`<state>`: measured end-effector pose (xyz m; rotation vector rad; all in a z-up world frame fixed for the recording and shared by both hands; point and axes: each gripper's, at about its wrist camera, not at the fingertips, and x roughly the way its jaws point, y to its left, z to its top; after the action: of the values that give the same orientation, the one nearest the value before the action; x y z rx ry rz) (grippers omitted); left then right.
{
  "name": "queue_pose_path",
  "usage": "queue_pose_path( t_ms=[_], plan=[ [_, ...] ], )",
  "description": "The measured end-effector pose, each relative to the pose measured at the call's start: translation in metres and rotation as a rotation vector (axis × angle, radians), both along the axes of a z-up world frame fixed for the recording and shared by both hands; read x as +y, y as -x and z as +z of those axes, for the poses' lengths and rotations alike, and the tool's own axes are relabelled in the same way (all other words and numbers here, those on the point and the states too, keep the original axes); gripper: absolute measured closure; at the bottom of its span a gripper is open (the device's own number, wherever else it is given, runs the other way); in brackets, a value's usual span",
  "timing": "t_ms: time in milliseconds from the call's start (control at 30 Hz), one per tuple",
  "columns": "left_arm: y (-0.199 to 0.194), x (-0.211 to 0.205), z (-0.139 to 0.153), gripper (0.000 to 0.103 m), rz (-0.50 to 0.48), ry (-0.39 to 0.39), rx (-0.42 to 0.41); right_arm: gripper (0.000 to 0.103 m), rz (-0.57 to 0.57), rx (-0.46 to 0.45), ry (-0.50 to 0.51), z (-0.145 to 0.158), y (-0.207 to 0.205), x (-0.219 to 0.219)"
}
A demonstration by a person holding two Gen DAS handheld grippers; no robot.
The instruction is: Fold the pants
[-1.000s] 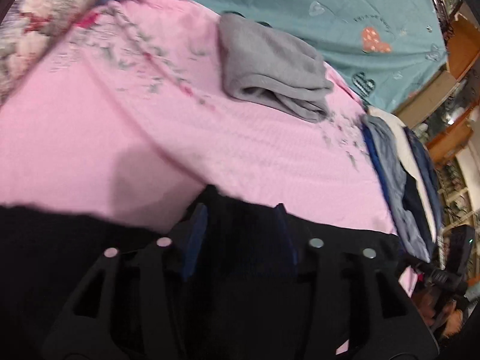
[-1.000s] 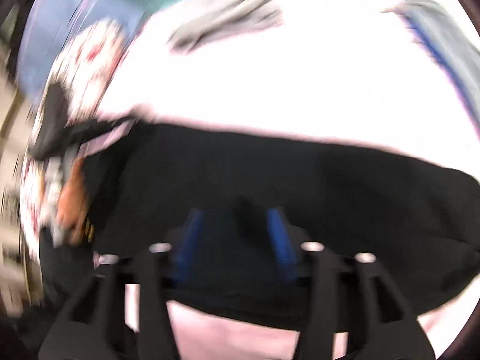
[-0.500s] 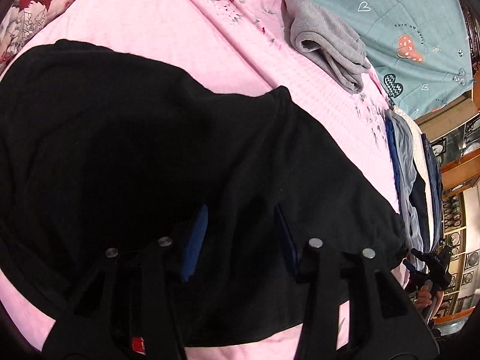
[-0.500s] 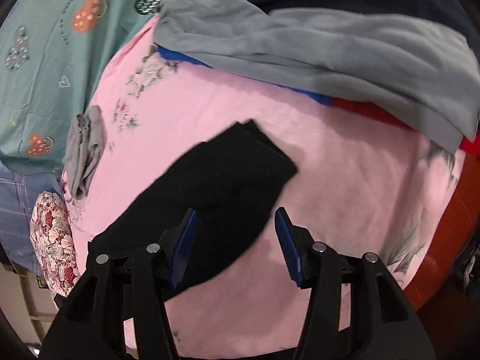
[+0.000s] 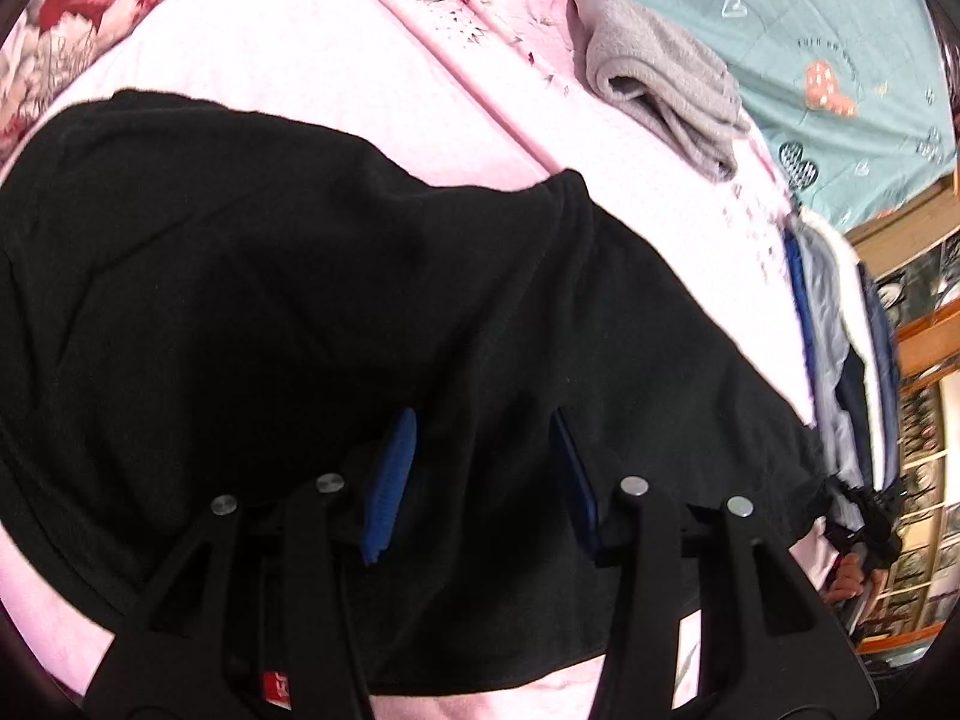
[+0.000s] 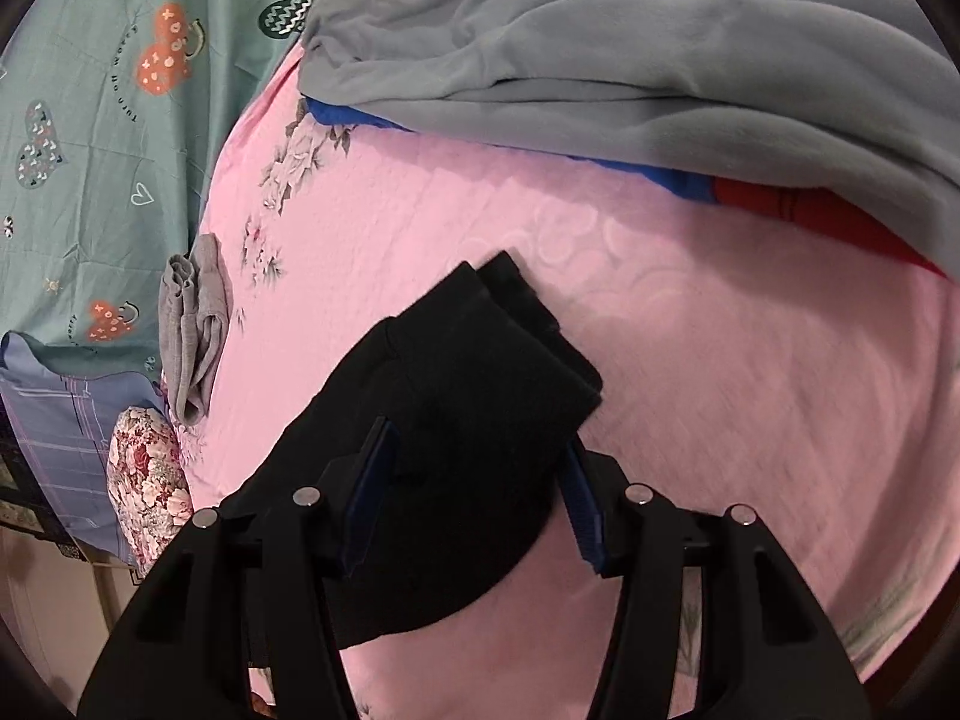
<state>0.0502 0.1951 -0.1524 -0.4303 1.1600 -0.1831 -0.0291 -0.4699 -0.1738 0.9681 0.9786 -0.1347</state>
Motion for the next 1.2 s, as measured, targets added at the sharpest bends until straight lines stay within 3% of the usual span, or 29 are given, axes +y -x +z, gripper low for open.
queue_pose_path(
  t_ms=[67, 100, 200, 333, 500, 667, 833, 933, 1000, 1100, 1200],
  plan=[
    [0.0, -0.013, 0.006, 0.058, -0.031, -0.032, 0.014, 0.054, 0.009, -0.011, 0.049, 0.001, -0.001, 0.004],
    [0.0, -0.018, 0.01, 0.058, -0.046, -0.03, 0.014, 0.081, 0.024, 0.001, 0.102, 0.0, -0.003, 0.009],
    [-0.002, -0.054, 0.032, 0.058, -0.12, -0.028, -0.029, 0.084, 0.035, -0.021, 0.18, 0.003, -0.002, 0.018],
    [-0.011, -0.142, 0.047, 0.058, -0.275, -0.038, -0.049, 0.084, 0.085, -0.081, 0.242, 0.025, 0.002, 0.024],
    [-0.03, -0.262, 0.036, 0.059, -0.457, 0.014, -0.01, 0.084, 0.158, -0.167, 0.272, 0.053, 0.007, 0.033],
    [-0.033, -0.342, 0.022, 0.062, -0.557, 0.035, -0.009, 0.084, 0.212, -0.185, 0.251, 0.063, 0.009, 0.039],
    [-0.024, -0.362, -0.002, 0.062, -0.6, 0.029, 0.029, 0.084, 0.237, -0.198, 0.247, 0.068, 0.013, 0.043],
    [-0.019, -0.367, -0.003, 0.062, -0.615, -0.007, -0.003, 0.084, 0.241, -0.206, 0.247, 0.067, 0.012, 0.047],
    [-0.019, -0.364, -0.002, 0.062, -0.609, 0.014, 0.002, 0.084, 0.24, -0.202, 0.247, 0.065, 0.009, 0.049],
    [-0.018, -0.333, 0.013, 0.062, -0.573, 0.118, -0.017, 0.084, 0.235, -0.185, 0.259, 0.067, 0.0, 0.054],
    [-0.019, -0.273, 0.036, 0.062, -0.444, 0.12, -0.096, 0.084, 0.214, -0.172, 0.283, 0.072, -0.002, 0.056]
  ],
)
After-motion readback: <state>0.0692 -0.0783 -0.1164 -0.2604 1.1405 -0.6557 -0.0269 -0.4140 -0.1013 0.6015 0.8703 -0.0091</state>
